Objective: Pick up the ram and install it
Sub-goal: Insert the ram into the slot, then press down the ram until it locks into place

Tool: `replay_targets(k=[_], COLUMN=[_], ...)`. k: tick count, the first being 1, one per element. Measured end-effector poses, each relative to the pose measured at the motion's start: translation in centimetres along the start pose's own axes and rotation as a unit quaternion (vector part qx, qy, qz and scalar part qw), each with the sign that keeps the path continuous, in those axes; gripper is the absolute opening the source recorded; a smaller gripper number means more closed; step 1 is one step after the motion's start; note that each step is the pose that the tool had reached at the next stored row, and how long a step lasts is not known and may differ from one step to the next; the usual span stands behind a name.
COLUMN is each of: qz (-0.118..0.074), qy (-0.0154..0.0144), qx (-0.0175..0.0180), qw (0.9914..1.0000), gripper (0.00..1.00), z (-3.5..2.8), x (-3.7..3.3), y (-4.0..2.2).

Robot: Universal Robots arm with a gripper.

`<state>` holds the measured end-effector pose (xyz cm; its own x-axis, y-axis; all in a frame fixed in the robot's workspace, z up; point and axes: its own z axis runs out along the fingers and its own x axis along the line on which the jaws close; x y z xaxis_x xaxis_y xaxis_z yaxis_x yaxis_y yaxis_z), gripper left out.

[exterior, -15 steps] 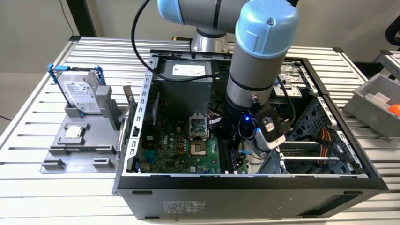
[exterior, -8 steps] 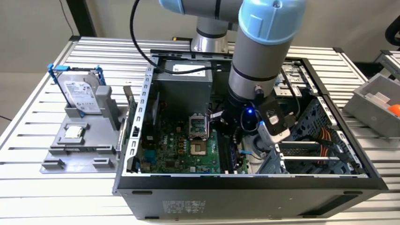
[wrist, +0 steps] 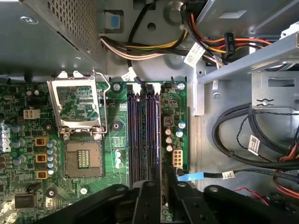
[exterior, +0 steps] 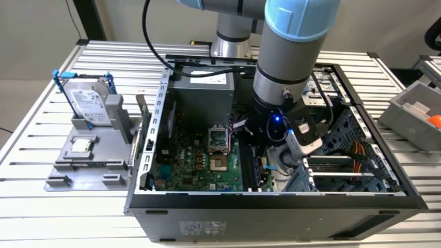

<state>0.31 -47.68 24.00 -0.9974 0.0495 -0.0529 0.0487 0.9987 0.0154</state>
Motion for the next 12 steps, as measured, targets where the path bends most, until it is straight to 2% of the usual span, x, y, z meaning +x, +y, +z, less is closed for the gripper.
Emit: replay_targets(k=[8, 12], qz=[-0.003, -0.038], qy=[0.0002, 0.0007], qx=[-0.0002, -0.002], qw=[1.0, 0.99928], gripper=[0.0, 0.0], z=[0.0, 0.06], x=[0.0, 0.0], y=[-0.02, -0.01])
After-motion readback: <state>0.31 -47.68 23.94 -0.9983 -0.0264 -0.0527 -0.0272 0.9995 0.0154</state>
